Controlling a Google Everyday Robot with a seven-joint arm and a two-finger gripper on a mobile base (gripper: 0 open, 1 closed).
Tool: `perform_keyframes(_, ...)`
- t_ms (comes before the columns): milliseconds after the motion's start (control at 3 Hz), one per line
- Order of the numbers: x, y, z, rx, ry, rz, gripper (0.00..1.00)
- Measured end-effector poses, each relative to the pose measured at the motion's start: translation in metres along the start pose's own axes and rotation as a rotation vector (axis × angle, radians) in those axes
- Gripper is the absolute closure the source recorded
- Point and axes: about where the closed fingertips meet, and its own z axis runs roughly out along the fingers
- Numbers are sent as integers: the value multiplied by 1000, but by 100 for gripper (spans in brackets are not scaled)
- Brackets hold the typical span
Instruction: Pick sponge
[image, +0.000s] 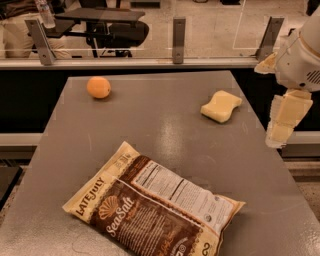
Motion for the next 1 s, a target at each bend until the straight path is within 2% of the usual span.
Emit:
perform_keyframes(333, 0, -38, 50, -68, -29, -165, 0)
perform_keyframes(667, -1, -53, 70, -105, -43, -246, 0)
perform_keyframes(1000, -10, -69, 99, -165, -47, -350, 0)
